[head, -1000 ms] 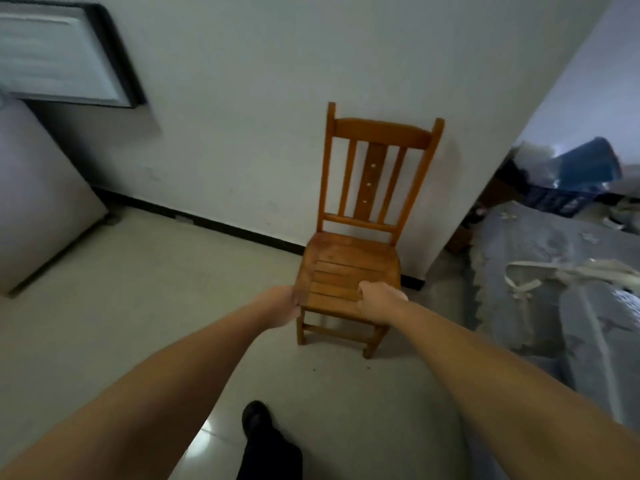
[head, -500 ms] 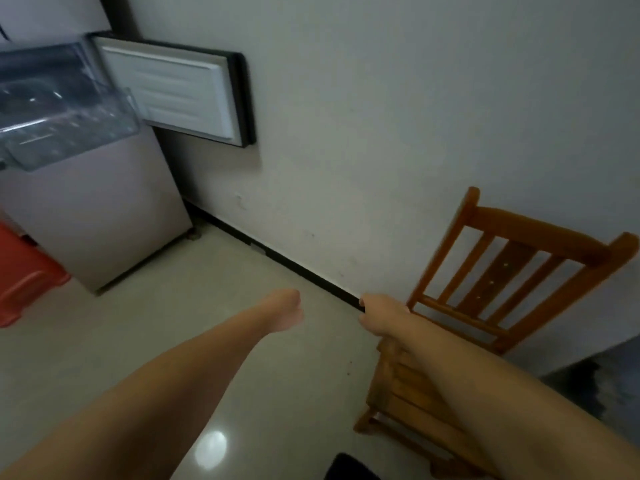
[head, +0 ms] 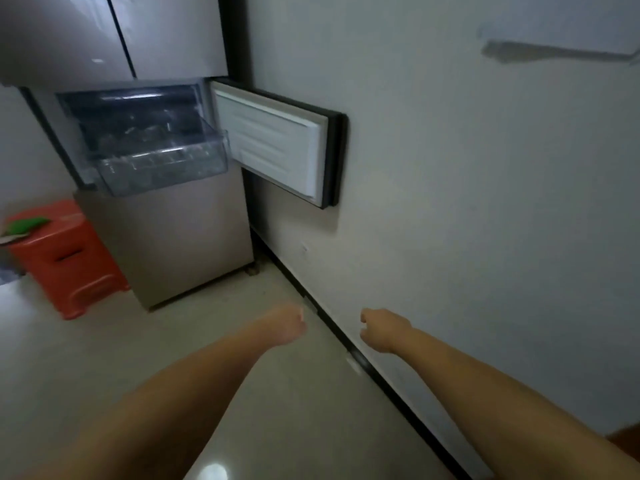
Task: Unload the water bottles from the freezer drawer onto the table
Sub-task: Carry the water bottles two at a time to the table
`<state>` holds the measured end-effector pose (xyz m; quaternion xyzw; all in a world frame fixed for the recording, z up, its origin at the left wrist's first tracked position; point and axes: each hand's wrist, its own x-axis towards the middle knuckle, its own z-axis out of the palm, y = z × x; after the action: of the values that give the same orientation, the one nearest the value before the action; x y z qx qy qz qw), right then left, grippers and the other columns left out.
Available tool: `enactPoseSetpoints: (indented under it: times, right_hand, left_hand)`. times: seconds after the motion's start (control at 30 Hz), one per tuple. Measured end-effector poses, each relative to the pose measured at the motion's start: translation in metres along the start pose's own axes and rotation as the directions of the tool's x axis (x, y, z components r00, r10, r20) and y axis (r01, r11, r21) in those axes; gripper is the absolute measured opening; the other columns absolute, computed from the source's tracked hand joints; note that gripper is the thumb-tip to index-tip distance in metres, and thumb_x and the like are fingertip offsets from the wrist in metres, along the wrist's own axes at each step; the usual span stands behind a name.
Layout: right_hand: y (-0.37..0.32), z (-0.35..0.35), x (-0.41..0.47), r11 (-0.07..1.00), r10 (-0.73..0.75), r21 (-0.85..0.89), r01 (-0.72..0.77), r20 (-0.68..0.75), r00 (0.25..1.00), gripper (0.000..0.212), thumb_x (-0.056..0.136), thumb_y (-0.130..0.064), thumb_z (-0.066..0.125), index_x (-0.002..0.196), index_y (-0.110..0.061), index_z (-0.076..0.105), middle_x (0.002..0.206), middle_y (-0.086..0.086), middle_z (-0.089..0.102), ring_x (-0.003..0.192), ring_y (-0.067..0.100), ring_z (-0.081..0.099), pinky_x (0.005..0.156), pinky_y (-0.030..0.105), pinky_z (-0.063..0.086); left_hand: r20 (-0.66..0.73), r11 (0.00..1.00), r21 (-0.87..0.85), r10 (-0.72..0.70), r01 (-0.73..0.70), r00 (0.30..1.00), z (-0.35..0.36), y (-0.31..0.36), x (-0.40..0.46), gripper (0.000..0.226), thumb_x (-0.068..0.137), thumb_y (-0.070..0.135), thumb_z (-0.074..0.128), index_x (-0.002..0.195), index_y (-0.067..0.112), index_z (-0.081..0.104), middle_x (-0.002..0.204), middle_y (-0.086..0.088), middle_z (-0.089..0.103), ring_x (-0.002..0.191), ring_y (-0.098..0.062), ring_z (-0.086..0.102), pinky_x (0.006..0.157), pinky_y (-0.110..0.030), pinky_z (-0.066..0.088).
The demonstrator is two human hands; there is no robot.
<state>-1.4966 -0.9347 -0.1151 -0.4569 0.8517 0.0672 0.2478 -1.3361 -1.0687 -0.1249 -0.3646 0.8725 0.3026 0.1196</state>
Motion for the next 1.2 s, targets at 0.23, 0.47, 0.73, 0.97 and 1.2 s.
enactPoseSetpoints:
  times: [0.23, 0.47, 0.73, 0.97, 1.2]
  right_hand:
    - [-0.064, -0.054, 0.104, 0.977, -0.185, -0.097, 0.190, 0.065, 0.981, 0.044, 0.100, -0.026, 0.039, 0.141, -0.010, 0.037, 0.143, 0.015, 0.043, 0.125, 0.031, 0.048, 0.100, 0.036, 0.042]
    - [-0.160, -0.084, 0.207, 0.943, -0.286, -0.150, 0.297, 0.091, 0.954, 0.033, 0.097, -0.025, 0.040, 0.123, -0.007, 0.050, 0.128, 0.015, 0.054, 0.111, 0.033, 0.055, 0.085, 0.037, 0.044]
    - [-0.262, -0.158, 0.340, 0.957, -0.285, -0.064, 0.284, -0.018, 0.958, 0.028, 0.097, -0.026, 0.040, 0.116, -0.007, 0.051, 0.123, 0.016, 0.055, 0.105, 0.030, 0.054, 0.083, 0.035, 0.044]
    - [-0.335, -0.237, 0.426, 0.951, -0.301, 0.029, 0.308, -0.135, 0.944, 0.028, 0.096, -0.023, 0.042, 0.117, -0.007, 0.053, 0.120, 0.016, 0.057, 0.105, 0.031, 0.056, 0.079, 0.033, 0.042]
    - [-0.392, -0.324, 0.528, 0.925, -0.359, 0.020, 0.379, -0.282, 0.890, 0.029, 0.096, -0.023, 0.044, 0.114, -0.007, 0.059, 0.122, 0.018, 0.060, 0.109, 0.034, 0.057, 0.084, 0.034, 0.044]
  left_hand:
    - [-0.101, 0.985, -0.056, -0.170, 0.165, 0.980, -0.062, -0.048, 0.048, 0.013, 0.093, 0.021, 0.049, 0.100, 0.012, 0.055, 0.101, -0.008, 0.056, 0.092, -0.021, 0.053, 0.075, -0.027, 0.038]
    - [-0.188, 0.964, -0.109, -0.259, 0.242, 0.947, -0.128, -0.127, 0.108, 0.029, 0.092, 0.022, 0.052, 0.115, 0.006, 0.059, 0.118, -0.013, 0.063, 0.106, -0.027, 0.059, 0.084, -0.030, 0.045]
    - [-0.195, 0.983, -0.046, -0.183, 0.178, 0.963, -0.258, -0.222, 0.195, 0.012, 0.091, 0.025, 0.051, 0.095, 0.016, 0.057, 0.105, -0.008, 0.063, 0.102, -0.028, 0.059, 0.084, -0.033, 0.046]
    - [-0.218, 0.991, -0.009, -0.133, 0.134, 0.967, -0.366, -0.280, 0.262, 0.023, 0.093, 0.023, 0.051, 0.106, 0.008, 0.061, 0.116, -0.013, 0.063, 0.107, -0.029, 0.058, 0.092, -0.036, 0.047]
    - [-0.370, 0.995, -0.050, -0.104, 0.092, 0.923, -0.464, -0.307, 0.344, 0.021, 0.091, 0.019, 0.051, 0.100, 0.008, 0.066, 0.104, -0.010, 0.067, 0.098, -0.028, 0.061, 0.083, -0.033, 0.048]
